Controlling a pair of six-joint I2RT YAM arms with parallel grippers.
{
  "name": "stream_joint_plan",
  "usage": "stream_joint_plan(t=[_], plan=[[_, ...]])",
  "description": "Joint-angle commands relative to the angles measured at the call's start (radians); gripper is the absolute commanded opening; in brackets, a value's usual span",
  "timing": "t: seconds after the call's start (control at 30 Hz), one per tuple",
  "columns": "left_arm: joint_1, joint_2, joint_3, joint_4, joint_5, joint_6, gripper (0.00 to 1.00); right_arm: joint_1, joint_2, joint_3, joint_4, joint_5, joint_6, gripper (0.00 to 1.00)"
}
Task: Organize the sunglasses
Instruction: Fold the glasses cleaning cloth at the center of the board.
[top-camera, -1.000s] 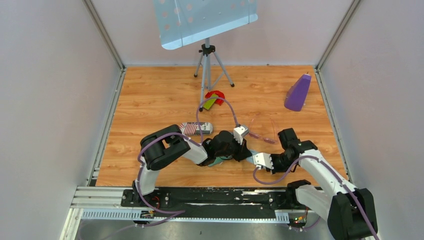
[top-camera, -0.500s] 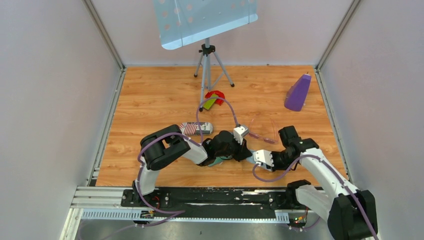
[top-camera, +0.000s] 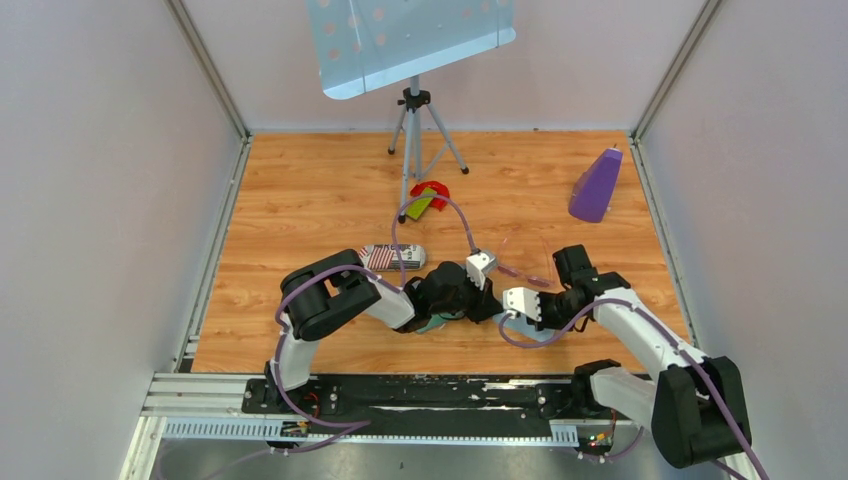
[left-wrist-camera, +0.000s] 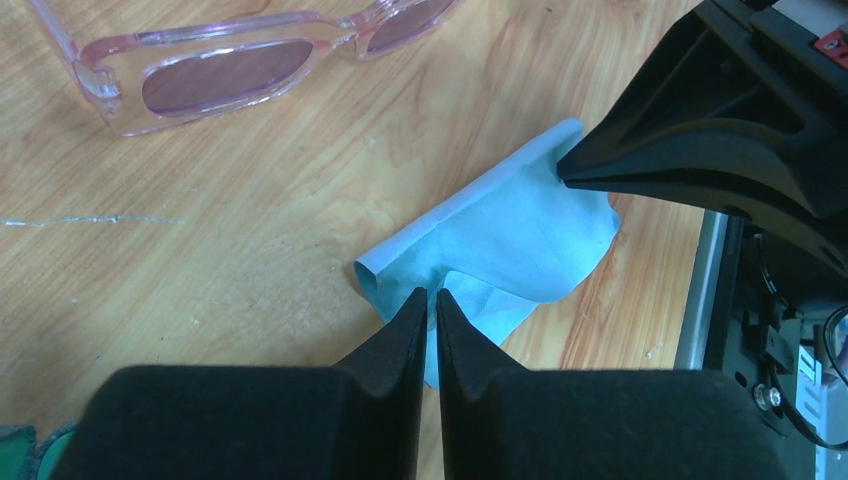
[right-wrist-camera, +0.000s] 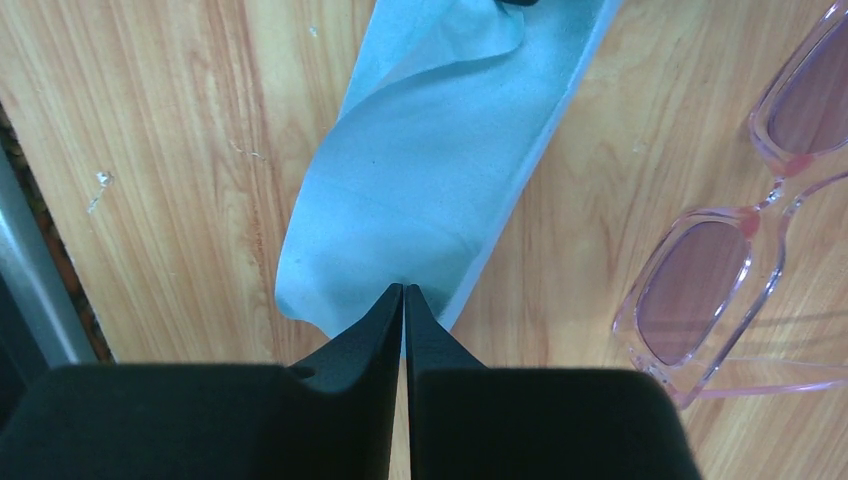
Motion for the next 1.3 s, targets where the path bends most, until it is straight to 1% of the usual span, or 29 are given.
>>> stream_joint_plan(t=[0.0, 0.13, 0.3, 0.4, 0.5, 0.6, 0.67, 0.77, 0.93, 1.2, 1.27], plan=[[0.008, -0.038, -0.026, 0.036, -0.023, 0.017, 0.10, 0.016, 0.015, -0.036, 0.026, 0.016, 0.007, 0.07], [0.007, -0.061, -0.040, 0.031, -0.028, 0.016, 0.17, 0.016, 0.028, -0.055, 0.044, 0.020, 0.007, 0.07], [0.007, -0.134, -0.078, 0.031, -0.057, 0.020, 0.35, 0.017, 0.040, -0.062, 0.055, 0.020, 0.008, 0.07], [0.007, -0.183, -0.089, 0.022, -0.056, 0.023, 0.39, 0.016, 0.037, -0.064, 0.057, 0.020, 0.012, 0.07], [0.007, -0.185, -0.076, 0.021, -0.026, 0.009, 0.39, 0.016, 0.033, -0.064, 0.058, 0.020, 0.015, 0.07], [0.001, -0.138, -0.034, 0.010, 0.018, -0.030, 0.36, 0.016, 0.031, -0.063, 0.060, 0.018, 0.027, 0.07], [-0.009, -0.101, 0.005, -0.040, 0.009, -0.040, 0.31, 0.016, 0.024, -0.061, 0.061, 0.016, 0.034, 0.07], [-0.021, -0.050, 0.061, -0.127, -0.010, -0.037, 0.29, 0.016, 0.015, -0.058, 0.062, 0.011, 0.048, 0.07], [-0.022, -0.002, 0.097, -0.159, -0.030, -0.048, 0.29, 0.016, 0.017, -0.062, 0.064, 0.008, 0.049, 0.07], [-0.021, 0.049, 0.158, -0.237, -0.117, -0.057, 0.32, 0.016, 0.018, -0.067, 0.069, 0.008, 0.049, 0.07], [-0.020, 0.054, 0.166, -0.244, -0.116, -0.059, 0.33, 0.016, 0.019, -0.069, 0.069, 0.007, 0.048, 0.07]])
